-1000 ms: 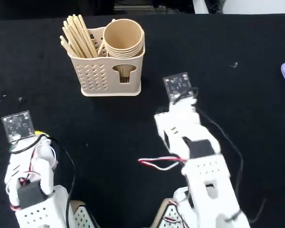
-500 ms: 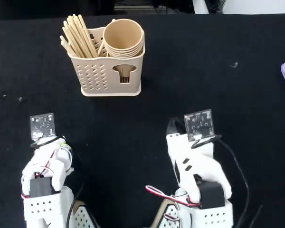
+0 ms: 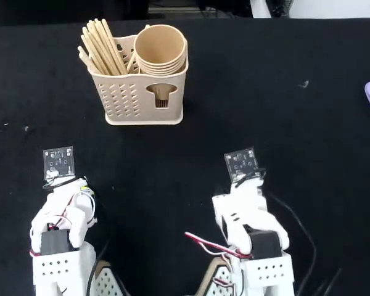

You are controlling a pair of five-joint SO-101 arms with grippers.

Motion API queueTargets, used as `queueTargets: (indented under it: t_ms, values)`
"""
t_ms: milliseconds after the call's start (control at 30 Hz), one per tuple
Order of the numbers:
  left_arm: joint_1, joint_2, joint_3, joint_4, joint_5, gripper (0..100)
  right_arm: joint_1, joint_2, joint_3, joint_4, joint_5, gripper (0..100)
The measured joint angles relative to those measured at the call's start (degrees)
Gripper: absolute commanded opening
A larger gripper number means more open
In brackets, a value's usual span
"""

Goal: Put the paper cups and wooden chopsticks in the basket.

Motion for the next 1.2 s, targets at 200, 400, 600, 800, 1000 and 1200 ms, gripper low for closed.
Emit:
queueTargets:
  t_ms: [200,400,600,800,1000,1200]
  values:
    - [0.0,0.0,0.0,0.1,0.0,4,0.0,0.0,0.0,3.9,-4.1,1.2]
    - [0.0,0.0,0.0,1.4,0.0,3,0.0,0.0,0.0,4.1,-5.2,1.2]
    - [0.0,0.0,0.0,1.9,0.0,3,0.0,0.0,0.0,4.1,-5.2,1.2]
    - [0.0,0.0,0.0,7.2,0.0,3,0.0,0.0,0.0,4.1,-5.2,1.2]
    - [0.0,0.0,0.0,10.2,0.0,3,0.0,0.0,0.0,4.1,-5.2,1.2]
    - [0.0,0.0,0.0,10.2,0.0,3,0.0,0.0,0.0,4.1,-5.2,1.2]
